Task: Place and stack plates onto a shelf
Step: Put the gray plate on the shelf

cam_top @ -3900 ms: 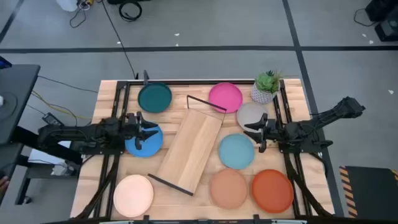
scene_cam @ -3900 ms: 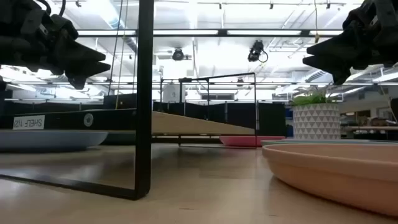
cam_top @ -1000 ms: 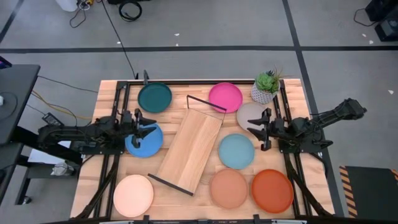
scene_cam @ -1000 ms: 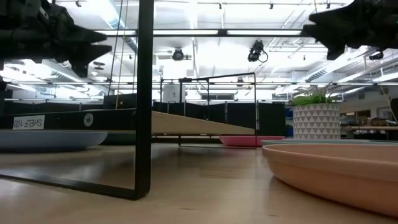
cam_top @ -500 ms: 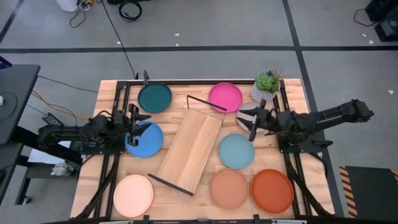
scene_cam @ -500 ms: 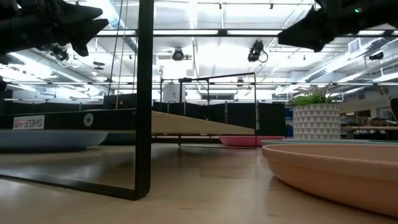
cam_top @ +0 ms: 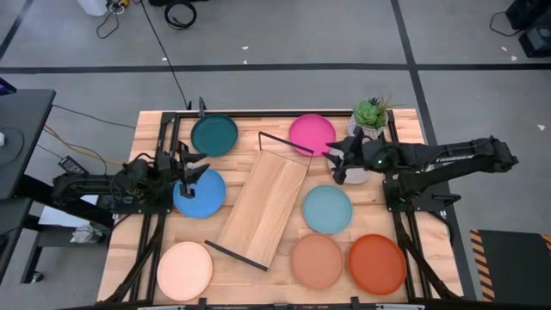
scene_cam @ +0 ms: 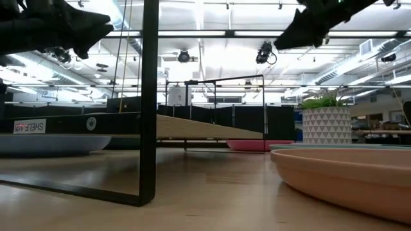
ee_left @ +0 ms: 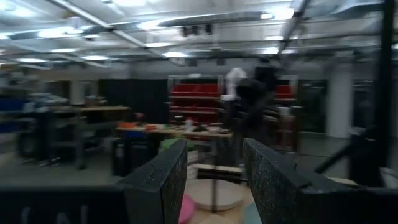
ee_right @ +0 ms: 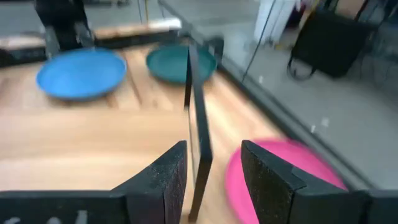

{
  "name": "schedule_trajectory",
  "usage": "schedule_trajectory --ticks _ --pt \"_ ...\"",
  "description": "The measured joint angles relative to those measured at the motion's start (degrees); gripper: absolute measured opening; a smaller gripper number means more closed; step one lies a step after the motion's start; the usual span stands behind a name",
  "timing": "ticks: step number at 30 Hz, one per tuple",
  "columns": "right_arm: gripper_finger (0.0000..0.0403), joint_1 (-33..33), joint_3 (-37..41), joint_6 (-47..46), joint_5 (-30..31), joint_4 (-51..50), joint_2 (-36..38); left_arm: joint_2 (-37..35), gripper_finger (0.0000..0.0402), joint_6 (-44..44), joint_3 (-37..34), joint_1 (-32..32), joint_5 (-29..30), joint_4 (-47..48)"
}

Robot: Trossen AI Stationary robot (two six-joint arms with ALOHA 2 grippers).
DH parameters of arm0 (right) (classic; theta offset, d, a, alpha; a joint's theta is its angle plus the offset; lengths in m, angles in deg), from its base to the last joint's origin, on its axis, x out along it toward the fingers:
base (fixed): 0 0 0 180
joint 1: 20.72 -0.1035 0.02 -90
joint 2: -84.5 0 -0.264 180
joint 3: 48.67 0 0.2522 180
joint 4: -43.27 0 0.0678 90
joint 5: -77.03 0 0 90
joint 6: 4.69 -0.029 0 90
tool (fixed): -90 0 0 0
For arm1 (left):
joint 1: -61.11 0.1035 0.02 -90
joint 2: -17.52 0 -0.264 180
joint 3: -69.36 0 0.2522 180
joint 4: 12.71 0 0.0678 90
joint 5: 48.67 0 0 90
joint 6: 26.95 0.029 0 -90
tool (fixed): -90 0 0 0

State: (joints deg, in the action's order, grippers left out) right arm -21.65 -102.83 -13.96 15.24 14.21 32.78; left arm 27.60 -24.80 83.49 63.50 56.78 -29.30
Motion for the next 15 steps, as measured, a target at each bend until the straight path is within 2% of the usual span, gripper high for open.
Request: schedule_trajectory --ticks 4,10,15 --pt "0.0159 -0.07 -0.02 -5.67 -0.9 -3.61 -2.12 0.0 0.0162 0.34 0.01 0.02 3.96 0.4" --pt "0.016 -0.11 -2.79 -15.81 -1.55 -14.61 -5.2 0.02 0.0162 4.02 0.01 0.02 1.39 1.32" --pt "0.016 -0.11 -5.64 -20.91 -4.97 -22.47 -10.58 0.02 0.0162 5.05 -0.01 0.0 1.32 0.42"
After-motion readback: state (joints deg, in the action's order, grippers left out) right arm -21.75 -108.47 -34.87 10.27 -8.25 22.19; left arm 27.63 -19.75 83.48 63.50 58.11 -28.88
